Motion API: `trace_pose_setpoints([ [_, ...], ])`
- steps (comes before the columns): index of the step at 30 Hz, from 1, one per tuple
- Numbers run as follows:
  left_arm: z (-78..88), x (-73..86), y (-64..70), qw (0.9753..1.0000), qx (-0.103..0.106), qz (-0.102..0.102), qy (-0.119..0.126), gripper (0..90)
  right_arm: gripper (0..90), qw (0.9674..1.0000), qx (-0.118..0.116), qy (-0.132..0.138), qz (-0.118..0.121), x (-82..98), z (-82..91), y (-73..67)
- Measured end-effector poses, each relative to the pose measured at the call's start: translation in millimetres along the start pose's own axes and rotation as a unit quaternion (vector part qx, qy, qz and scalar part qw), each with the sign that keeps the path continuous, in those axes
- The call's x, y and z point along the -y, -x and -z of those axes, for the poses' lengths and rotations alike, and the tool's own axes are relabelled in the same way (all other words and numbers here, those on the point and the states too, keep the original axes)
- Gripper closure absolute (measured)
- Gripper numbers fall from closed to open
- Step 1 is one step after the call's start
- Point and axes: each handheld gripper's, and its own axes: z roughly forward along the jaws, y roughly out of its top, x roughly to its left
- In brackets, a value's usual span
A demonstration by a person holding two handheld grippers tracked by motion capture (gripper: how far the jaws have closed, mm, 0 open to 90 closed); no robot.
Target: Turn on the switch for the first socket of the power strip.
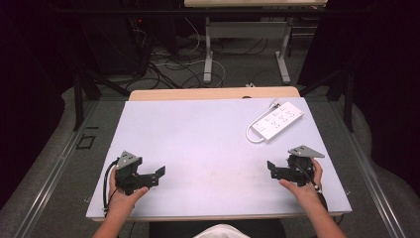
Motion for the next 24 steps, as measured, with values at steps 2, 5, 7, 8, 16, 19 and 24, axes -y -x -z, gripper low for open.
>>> trace_pose_setpoints([
  [2,-2.0,0.6,-1.4,1.0,-0.004,0.002,0.003,2.8,4.2,1.0,0.002,0.001,-0.002,0.4,-0.7,0.2],
  [5,-2.4,0.6,-2.8,0.9999,-0.008,0.006,0.0,2.9,5.4,1.0,-0.004,-0.001,-0.007,-0.1,-0.1,1.3],
  [7,-2.1,0.6,-2.6,0.9999,-0.008,0.007,-0.003,2.9,5.8,1.0,-0.004,0.0,-0.005,-0.9,-0.3,1.6],
  [8,-2.3,0.9,-1.6,0.9999,-0.011,0.004,-0.005,3.0,6.6,0.9999,-0.006,-0.002,-0.009,-1.7,-0.4,1.2],
  [16,-1.5,0.5,3.0,0.9999,-0.009,-0.006,-0.002,3.8,10.9,0.9999,-0.007,-0.008,-0.007,-12.8,-3.9,0.2],
  [19,-2.4,0.9,4.2,0.9999,-0.009,-0.004,0.004,4.3,12.4,0.9998,-0.005,-0.02,-0.006,-17.1,-6.8,-1.2],
  [24,-2.7,0.1,4.4,0.9999,-0.014,-0.007,-0.006,4.9,14.7,0.9989,-0.019,-0.042,-0.009,-23.9,-13.1,-4.4],
])
